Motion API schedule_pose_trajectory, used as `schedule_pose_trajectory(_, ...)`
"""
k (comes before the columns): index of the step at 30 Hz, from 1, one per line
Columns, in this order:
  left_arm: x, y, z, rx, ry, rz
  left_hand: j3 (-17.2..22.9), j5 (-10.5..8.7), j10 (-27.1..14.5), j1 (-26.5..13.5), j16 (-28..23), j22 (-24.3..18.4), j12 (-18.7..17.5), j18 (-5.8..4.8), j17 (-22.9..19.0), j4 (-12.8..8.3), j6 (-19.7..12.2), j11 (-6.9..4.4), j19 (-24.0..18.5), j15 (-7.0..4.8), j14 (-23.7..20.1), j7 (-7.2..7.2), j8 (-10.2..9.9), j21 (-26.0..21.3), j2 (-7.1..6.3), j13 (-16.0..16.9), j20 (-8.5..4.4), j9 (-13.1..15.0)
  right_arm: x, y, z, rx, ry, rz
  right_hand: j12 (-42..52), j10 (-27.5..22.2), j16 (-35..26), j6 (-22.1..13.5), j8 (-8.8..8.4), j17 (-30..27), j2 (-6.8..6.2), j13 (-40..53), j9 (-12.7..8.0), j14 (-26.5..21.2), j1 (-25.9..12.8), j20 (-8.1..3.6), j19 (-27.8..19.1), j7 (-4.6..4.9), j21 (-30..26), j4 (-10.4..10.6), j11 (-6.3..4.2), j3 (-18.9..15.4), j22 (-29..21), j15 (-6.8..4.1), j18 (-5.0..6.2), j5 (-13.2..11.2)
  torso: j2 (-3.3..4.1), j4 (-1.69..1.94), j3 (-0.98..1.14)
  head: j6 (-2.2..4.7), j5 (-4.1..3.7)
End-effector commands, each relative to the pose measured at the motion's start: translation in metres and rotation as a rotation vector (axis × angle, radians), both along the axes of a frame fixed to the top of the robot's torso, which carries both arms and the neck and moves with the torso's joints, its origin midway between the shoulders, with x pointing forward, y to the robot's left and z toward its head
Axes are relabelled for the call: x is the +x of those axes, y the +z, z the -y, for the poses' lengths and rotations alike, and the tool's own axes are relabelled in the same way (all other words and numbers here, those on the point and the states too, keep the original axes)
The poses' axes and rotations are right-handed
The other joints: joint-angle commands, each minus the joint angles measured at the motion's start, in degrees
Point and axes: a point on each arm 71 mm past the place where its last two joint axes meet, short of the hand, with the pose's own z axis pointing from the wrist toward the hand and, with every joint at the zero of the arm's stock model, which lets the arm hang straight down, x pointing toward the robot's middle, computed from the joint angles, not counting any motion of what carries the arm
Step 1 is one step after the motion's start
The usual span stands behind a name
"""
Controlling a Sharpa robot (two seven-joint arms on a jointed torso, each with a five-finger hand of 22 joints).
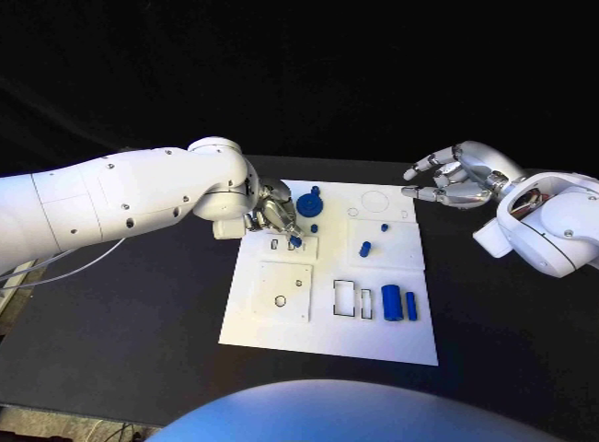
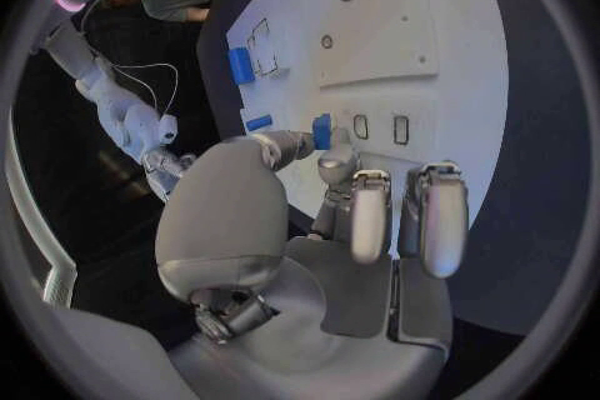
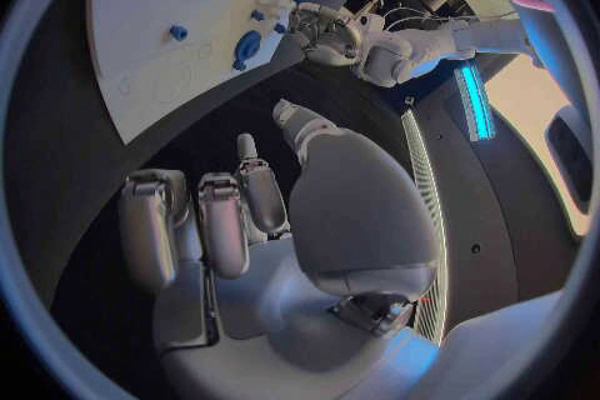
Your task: Assemble the parts on the task board
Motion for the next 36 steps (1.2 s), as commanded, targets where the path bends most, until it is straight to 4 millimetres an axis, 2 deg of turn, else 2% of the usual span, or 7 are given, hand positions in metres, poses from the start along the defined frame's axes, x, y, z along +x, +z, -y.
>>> schedule_pose_trajectory(1,0.001,0.003,0.000,-0.052,0.064,0.075,11.65,0.89,0.41,-0.64,0.26,6.04,-0.09,-0.33,12.62,-11.94,0.47,0.10,1.95,-0.42,5.37,-0.06,0.37,0.23,-0.04,-0.44,-0.37,0.54,0.000,-0.001,0.000,-0.009,0.010,-0.002,-0.34,-0.26,-0.25,0.35,-0.09,9.86,0.33,0.37,-0.06,4.56,0.03,0.05,1.80,0.07,-0.33,0.29,0.05,0.01,10.97,0.18,0.37,0.35,0.02,0.00,0.04,-0.10,0.19)
schedule_pose_trajectory(11,-0.008,-0.007,-0.006,-0.008,0.081,0.226,12.41,2.66,1.09,-1.16,0.50,6.48,-0.04,-0.41,13.06,-12.47,1.24,-0.24,2.16,-0.72,5.50,-0.41,0.68,0.40,-0.81,-0.56,-0.67,1.15,0.000,-0.001,0.004,-0.007,0.001,0.006,-0.34,-0.26,-0.24,0.35,-0.10,9.88,0.32,0.37,-0.07,4.57,-0.01,0.05,1.79,0.07,-0.35,0.36,0.05,-0.03,10.96,0.17,0.38,0.35,-0.13,0.32,0.13,-0.37,0.17)
schedule_pose_trajectory(15,-0.012,-0.012,-0.008,0.005,0.082,0.252,12.69,3.18,1.45,-1.34,0.57,6.52,0.18,-0.41,13.18,-12.57,1.50,-0.35,2.19,-0.83,5.53,-0.52,0.74,0.41,-1.09,-0.32,-0.77,1.32,0.001,0.000,0.005,0.000,-0.009,0.017,-3.43,-3.62,-2.17,0.07,-0.34,5.80,0.23,-3.36,-0.15,3.40,0.31,-0.05,-1.00,0.06,-3.90,0.79,0.00,-0.35,8.18,0.06,1.44,0.42,-0.21,0.36,0.30,-0.37,0.11)
schedule_pose_trajectory(16,-0.012,-0.013,-0.008,0.007,0.083,0.257,12.69,3.18,1.45,-1.34,0.57,6.52,0.18,-0.41,13.18,-12.57,1.50,-0.35,2.19,-0.83,5.53,-0.52,0.74,0.41,-1.09,-0.32,-0.77,1.32,0.001,0.000,0.006,0.006,-0.013,0.021,-6.73,-6.96,-4.41,-0.14,-0.46,1.77,0.19,-7.18,-0.16,2.10,0.70,-0.17,-3.73,0.03,-7.57,1.05,-0.08,-0.43,5.37,-0.03,2.44,0.47,-0.21,0.29,0.28,-0.37,0.14)
schedule_pose_trajectory(18,-0.013,-0.015,-0.009,0.011,0.085,0.264,12.80,3.44,1.48,-1.44,0.58,6.51,0.10,-0.41,13.18,-12.59,1.62,-0.40,2.19,-0.88,5.53,-0.57,0.77,0.41,-1.22,-0.47,-0.82,1.40,0.002,0.001,0.008,0.021,-0.030,0.031,-25.15,-20.84,-15.77,-0.29,0.20,-13.55,-0.15,-27.60,0.31,-3.07,1.78,-0.80,-13.05,-0.48,-23.00,2.21,-0.40,0.08,-6.10,-0.43,5.83,0.60,-0.17,0.23,0.23,-0.37,0.11)
schedule_pose_trajectory(22,-0.015,-0.018,-0.010,0.018,0.082,0.263,12.88,3.65,1.54,-1.51,0.59,6.54,0.07,-0.41,13.21,-12.60,1.72,-0.44,2.20,-0.91,5.54,-0.62,0.80,0.42,-1.31,-0.54,-0.86,1.47,0.003,0.001,0.011,0.031,-0.052,0.040,-32.48,-21.52,-32.42,-0.85,0.91,-30.02,-0.96,-35.02,0.83,-8.54,2.63,-0.75,-20.74,-0.28,-42.95,3.77,-0.45,0.63,-21.04,-0.57,8.79,0.82,-0.11,0.20,0.22,-0.37,0.09)
schedule_pose_trajectory(36,-0.017,-0.023,-0.006,0.039,0.050,0.232,13.09,4.35,1.79,-1.75,0.64,6.62,0.14,-0.43,13.29,-12.61,1.94,-0.56,2.25,-1.02,5.56,-0.73,0.86,0.45,-1.52,-0.52,-0.96,1.68,0.004,0.002,0.013,0.049,-0.068,0.042,-33.30,-22.07,-40.16,-1.76,1.16,-35.11,-1.19,-37.14,1.02,-10.32,3.18,-0.54,-21.09,0.00,-49.20,4.48,-0.15,0.24,-25.70,-0.29,9.21,0.86,-0.03,0.25,0.18,-0.37,0.01)
